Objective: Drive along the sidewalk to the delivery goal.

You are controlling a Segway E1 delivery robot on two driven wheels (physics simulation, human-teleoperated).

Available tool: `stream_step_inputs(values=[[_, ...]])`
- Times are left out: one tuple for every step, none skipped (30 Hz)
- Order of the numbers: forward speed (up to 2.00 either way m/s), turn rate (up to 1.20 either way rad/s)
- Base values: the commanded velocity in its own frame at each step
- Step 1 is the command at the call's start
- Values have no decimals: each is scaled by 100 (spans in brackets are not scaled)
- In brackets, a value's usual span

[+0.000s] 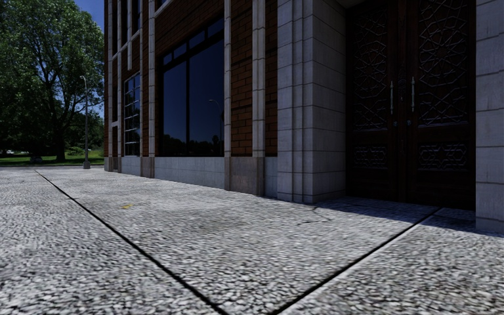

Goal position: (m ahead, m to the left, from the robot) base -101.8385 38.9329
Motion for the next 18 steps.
stream_step_inputs(values=[[0, 0], [0, 0], [0, 0], [0, 0], [0, 0], [0, 0], [0, 0], [0, 0], [0, 0], [0, 0], [0, 0], [0, 0], [0, 0], [0, 0], [0, 0], [0, 0], [0, 0], [0, 0]])
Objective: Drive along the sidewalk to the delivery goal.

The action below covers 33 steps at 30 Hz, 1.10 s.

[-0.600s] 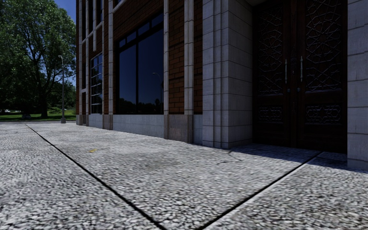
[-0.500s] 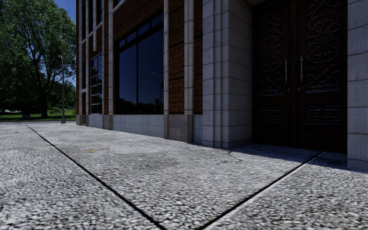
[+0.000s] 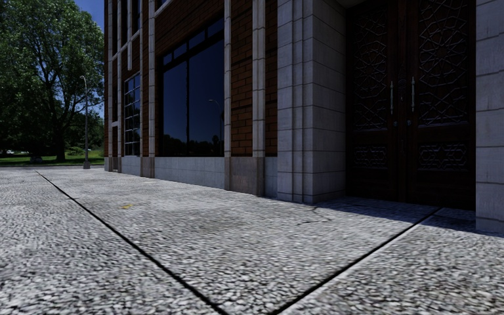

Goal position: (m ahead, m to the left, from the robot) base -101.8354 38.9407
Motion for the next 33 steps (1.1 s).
stream_step_inputs(values=[[0, 0], [0, 0], [0, 0], [0, 0], [0, 0], [0, 0], [0, 0], [0, 0], [0, 0], [0, 0], [0, 0], [0, 0], [0, 0], [30, 2], [30, 2], [51, 11], [93, 27], [110, 29], [122, 29], [130, 30], [137, 30], [137, 30], [161, 30], [200, 30], [200, 30], [200, 33], [200, 37], [200, 37], [200, 38], [200, 39], [200, 39], [200, 39], [200, 39]])
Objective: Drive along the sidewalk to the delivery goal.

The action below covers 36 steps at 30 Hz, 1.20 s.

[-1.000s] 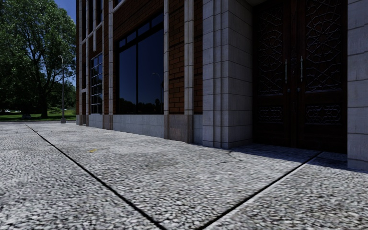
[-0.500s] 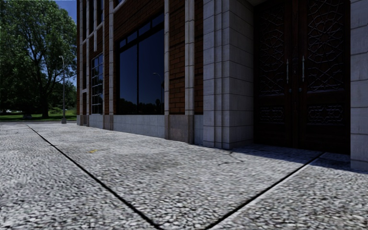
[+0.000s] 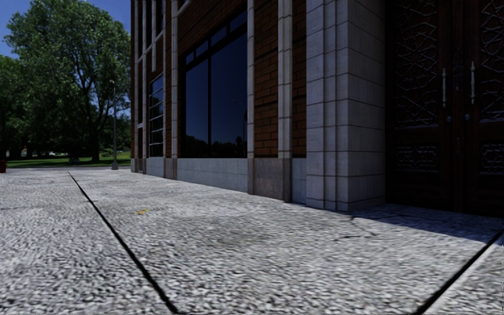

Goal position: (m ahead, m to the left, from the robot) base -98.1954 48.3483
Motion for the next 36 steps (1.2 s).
stream_step_inputs(values=[[200, 39], [200, 39], [200, 40], [200, 41], [200, 41], [200, 46], [200, 47], [200, 48], [200, 48], [200, 48], [200, 48], [200, 48], [200, 48], [200, 48], [200, 48], [200, 48], [200, 48], [200, 48], [200, 48], [200, 48], [200, 48], [200, 48], [200, 48], [200, 48], [200, 48], [200, 48], [200, 48], [200, 48], [200, 48], [200, 48], [200, 49], [200, 49], [200, 49], [200, 49], [200, 49], [200, 49]])
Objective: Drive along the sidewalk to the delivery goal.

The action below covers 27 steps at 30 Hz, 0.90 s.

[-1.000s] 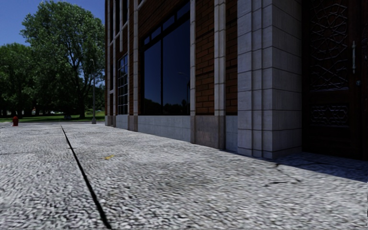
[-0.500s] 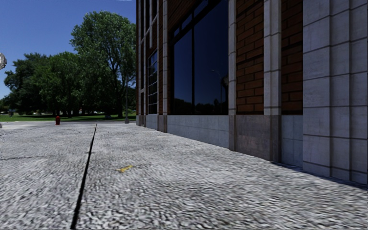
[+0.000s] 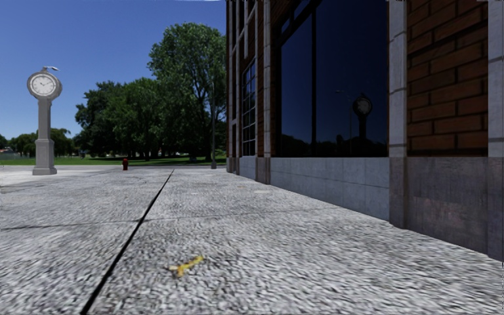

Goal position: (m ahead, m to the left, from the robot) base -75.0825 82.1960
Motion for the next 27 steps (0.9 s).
stream_step_inputs(values=[[200, 49], [200, 49], [200, 49], [200, 49], [200, 50], [200, 50], [200, 50], [200, 51], [200, 51], [200, 51], [200, 52], [200, 54], [200, 55], [200, 55], [200, 56], [200, 56], [200, 56], [200, 56], [200, 56], [200, 56], [200, 56], [200, 56], [200, 56], [200, 56], [200, 56], [200, 56], [200, 56]])
